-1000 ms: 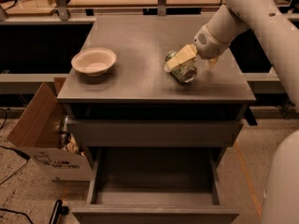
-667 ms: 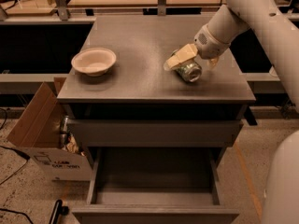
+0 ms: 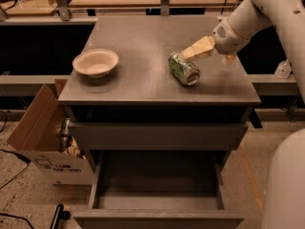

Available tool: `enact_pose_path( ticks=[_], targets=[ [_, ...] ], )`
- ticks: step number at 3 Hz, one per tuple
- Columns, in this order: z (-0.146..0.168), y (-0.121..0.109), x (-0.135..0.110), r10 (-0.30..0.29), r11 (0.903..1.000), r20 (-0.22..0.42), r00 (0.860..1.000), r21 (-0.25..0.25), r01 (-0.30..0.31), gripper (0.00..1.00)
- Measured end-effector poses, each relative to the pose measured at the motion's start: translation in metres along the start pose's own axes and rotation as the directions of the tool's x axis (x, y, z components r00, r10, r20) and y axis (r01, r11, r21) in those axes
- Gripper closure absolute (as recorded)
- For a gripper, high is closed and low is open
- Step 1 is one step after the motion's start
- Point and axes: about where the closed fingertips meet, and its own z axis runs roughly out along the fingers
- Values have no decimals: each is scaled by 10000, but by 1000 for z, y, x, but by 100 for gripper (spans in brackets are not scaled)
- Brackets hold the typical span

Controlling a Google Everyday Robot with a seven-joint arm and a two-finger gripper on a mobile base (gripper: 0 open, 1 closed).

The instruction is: Pick green can from middle drawer and place on counter

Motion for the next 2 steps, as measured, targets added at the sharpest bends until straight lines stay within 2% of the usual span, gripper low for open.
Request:
enact_pose_path(
  ticks=[1,2],
  targets=[
    [-18,-28,0,1353,9902,366,9901,290,-1364,0],
    [-14,-27,-4,1473,9886,460,9880,252,-1486,0]
  ],
)
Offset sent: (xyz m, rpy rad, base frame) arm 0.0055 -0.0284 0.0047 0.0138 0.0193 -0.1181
